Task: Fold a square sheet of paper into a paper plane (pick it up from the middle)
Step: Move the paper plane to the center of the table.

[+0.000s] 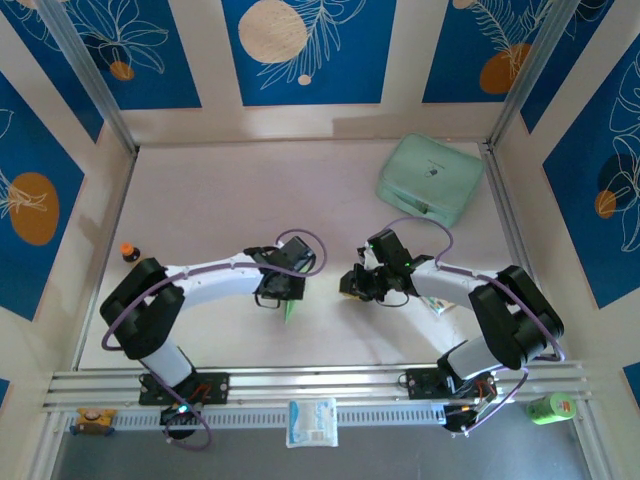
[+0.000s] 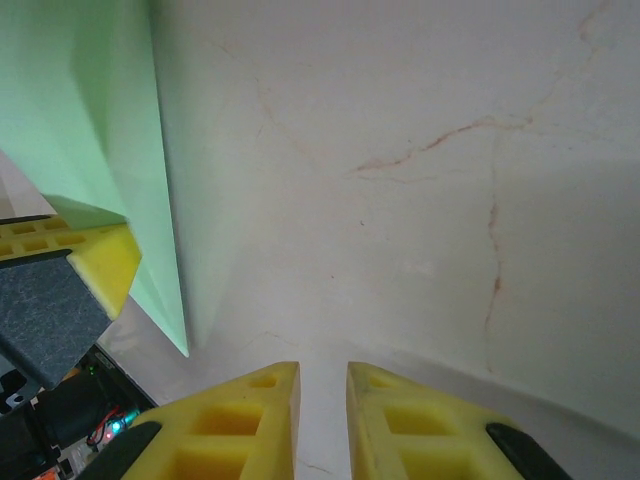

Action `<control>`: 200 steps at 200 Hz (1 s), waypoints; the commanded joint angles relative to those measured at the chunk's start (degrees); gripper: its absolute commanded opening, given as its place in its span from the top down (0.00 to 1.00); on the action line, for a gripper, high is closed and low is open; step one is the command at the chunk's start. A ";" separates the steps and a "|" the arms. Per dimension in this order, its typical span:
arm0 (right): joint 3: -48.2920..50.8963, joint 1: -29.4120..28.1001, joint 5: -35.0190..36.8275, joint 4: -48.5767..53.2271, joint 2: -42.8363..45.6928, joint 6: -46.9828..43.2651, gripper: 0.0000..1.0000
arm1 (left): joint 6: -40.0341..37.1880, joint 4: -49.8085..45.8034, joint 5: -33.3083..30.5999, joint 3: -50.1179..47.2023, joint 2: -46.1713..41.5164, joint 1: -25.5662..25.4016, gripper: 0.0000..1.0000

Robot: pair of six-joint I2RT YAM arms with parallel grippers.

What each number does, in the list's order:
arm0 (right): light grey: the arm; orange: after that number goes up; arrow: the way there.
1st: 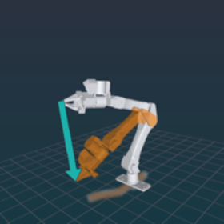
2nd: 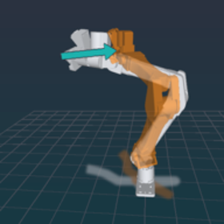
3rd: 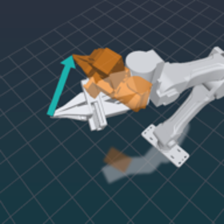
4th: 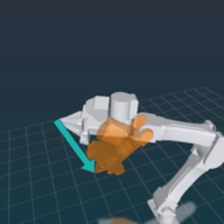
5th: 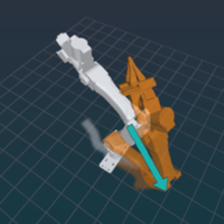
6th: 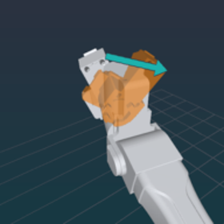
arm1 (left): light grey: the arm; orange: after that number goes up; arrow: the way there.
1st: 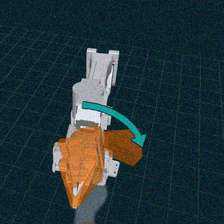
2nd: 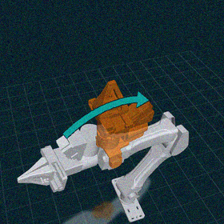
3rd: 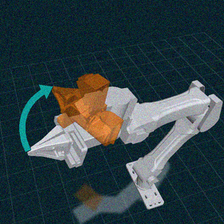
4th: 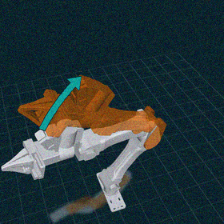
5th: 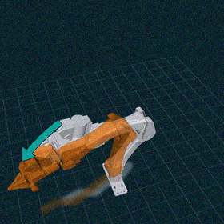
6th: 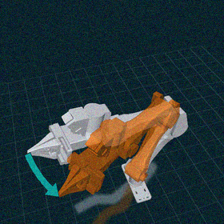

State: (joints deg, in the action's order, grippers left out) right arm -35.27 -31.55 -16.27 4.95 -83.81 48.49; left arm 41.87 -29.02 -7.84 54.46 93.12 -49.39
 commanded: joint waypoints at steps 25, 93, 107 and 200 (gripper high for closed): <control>-1.74 -0.44 -2.27 -1.26 -0.70 0.55 0.79 | 0.14 -2.79 -1.73 1.86 1.14 -1.32 0.95; -1.28 -0.44 -2.36 -1.55 -0.74 0.71 0.79 | 0.23 -3.68 -1.94 2.89 3.17 -2.15 0.89; -1.25 -0.44 -2.36 -1.54 -0.75 0.72 0.78 | 0.23 -3.68 -1.83 3.01 3.46 -2.15 0.88; -1.22 -0.44 -2.38 -1.44 -0.71 0.55 0.78 | -0.12 -4.20 -1.30 3.77 4.99 -2.39 0.84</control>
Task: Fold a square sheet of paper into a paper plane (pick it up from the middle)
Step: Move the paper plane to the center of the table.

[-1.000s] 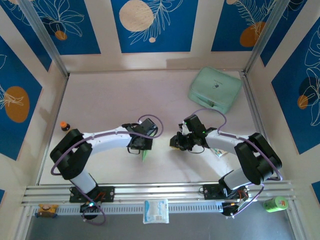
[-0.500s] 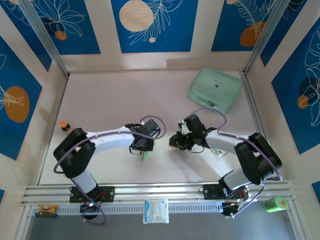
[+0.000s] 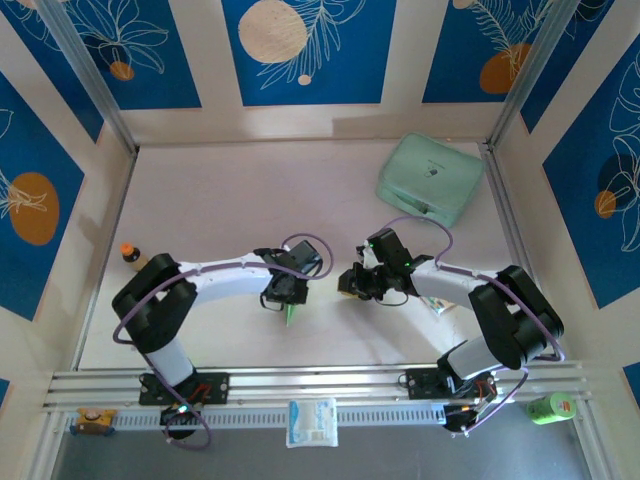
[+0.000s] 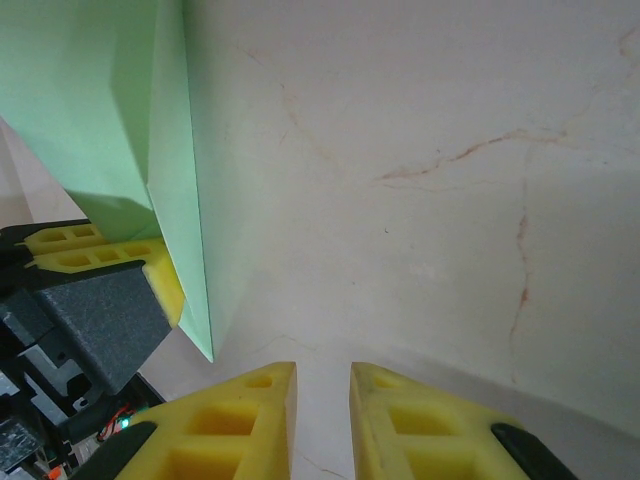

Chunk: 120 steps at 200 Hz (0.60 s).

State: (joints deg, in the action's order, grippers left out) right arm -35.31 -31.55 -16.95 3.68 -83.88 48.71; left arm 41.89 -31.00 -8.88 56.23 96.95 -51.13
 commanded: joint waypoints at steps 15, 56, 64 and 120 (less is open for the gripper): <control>-1.14 -0.44 -1.59 -0.17 -0.67 0.42 0.78 | -0.01 -2.63 -0.34 2.24 1.75 -0.63 0.83; -1.09 -0.44 -1.42 -0.14 -0.42 0.42 0.78 | 0.60 -3.80 -1.09 2.84 3.67 -1.00 0.81; -1.09 -0.44 -1.38 -0.02 -0.34 0.39 0.78 | 0.80 -3.92 -1.13 2.84 3.98 -1.10 0.80; -0.56 -0.02 0.03 1.29 1.73 0.10 0.78 | 3.35 -3.47 -0.79 2.22 6.04 -1.22 0.76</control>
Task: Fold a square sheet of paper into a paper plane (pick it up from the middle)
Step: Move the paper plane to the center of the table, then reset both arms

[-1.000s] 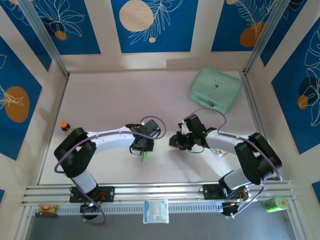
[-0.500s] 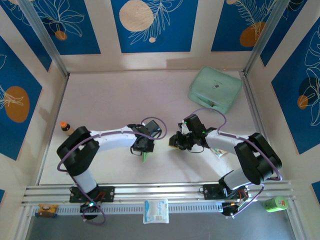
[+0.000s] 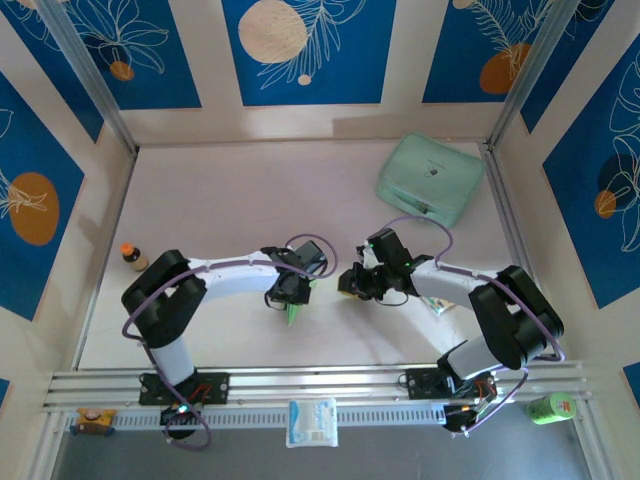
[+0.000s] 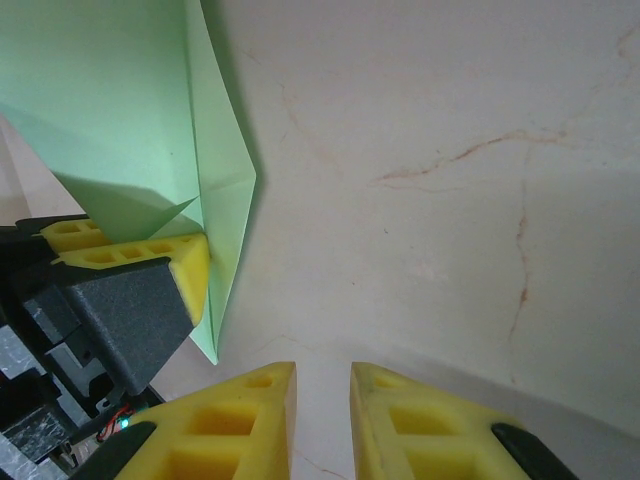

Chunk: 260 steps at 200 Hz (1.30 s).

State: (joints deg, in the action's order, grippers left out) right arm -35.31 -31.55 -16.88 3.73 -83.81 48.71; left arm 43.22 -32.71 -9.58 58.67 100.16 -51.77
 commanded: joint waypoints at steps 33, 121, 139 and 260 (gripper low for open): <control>0.04 0.52 0.12 1.57 2.85 0.03 0.78 | 3.21 -1.04 0.17 -0.08 3.11 -0.64 0.68; 1.26 2.10 1.71 3.59 7.18 -0.34 0.78 | 6.00 -2.39 -0.51 2.52 2.56 -1.05 0.57; 0.82 2.19 2.66 4.97 8.48 -0.90 0.77 | 6.73 -2.97 -0.61 3.62 1.18 -1.21 0.57; -3.84 7.61 12.17 16.49 20.49 -7.16 0.76 | 8.50 -6.71 -7.24 5.32 -12.59 -1.16 0.47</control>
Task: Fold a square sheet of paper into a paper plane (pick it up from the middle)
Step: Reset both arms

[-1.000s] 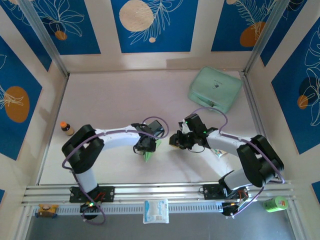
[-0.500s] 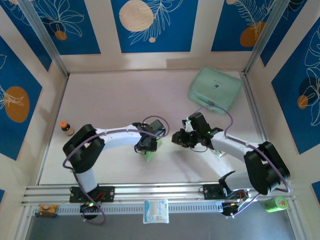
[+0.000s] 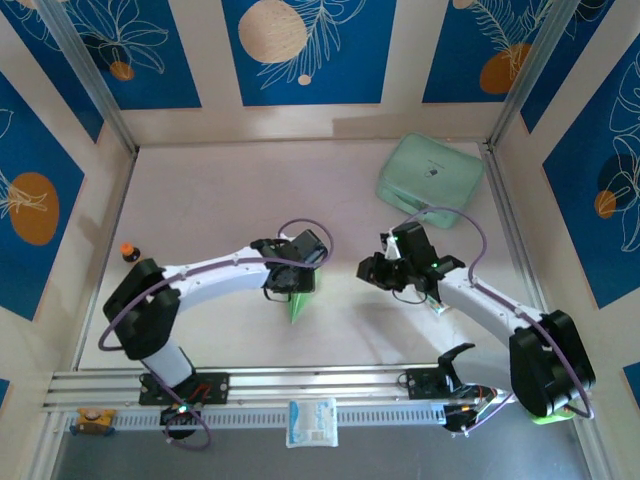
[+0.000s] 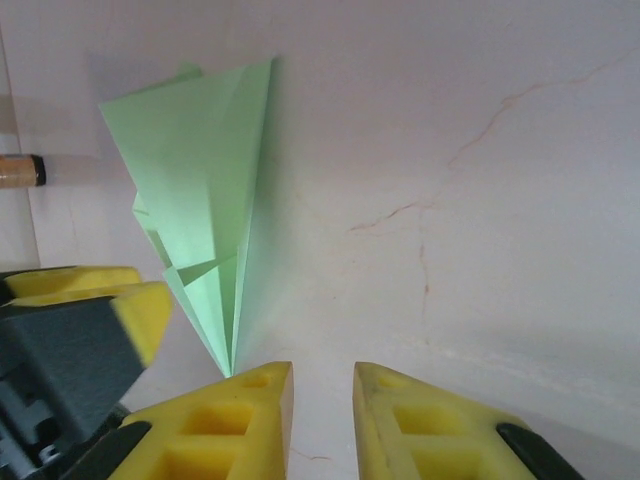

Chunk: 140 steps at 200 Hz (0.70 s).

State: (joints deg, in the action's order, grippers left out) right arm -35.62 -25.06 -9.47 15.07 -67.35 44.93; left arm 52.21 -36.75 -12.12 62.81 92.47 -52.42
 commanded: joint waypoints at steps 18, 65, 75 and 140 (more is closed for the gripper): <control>-5.75 1.67 11.04 8.48 7.06 -6.41 0.70 | -2.77 -2.10 -8.21 -0.85 -9.28 0.48 0.45; -7.30 4.67 25.66 9.54 12.04 -13.63 0.57 | -8.94 3.71 -7.89 -11.91 -22.28 9.01 0.39; -6.40 5.09 26.57 8.65 12.86 -14.98 0.57 | -10.45 4.74 -6.30 -13.92 -24.33 11.39 0.39; 5.23 7.99 39.17 -13.41 13.75 -35.09 0.43 | -26.03 11.41 -10.98 -23.18 -35.47 24.46 0.15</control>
State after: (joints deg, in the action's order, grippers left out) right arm -34.87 -18.68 22.35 13.87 -52.36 21.39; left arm 34.48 -29.78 -18.31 42.52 60.97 -31.94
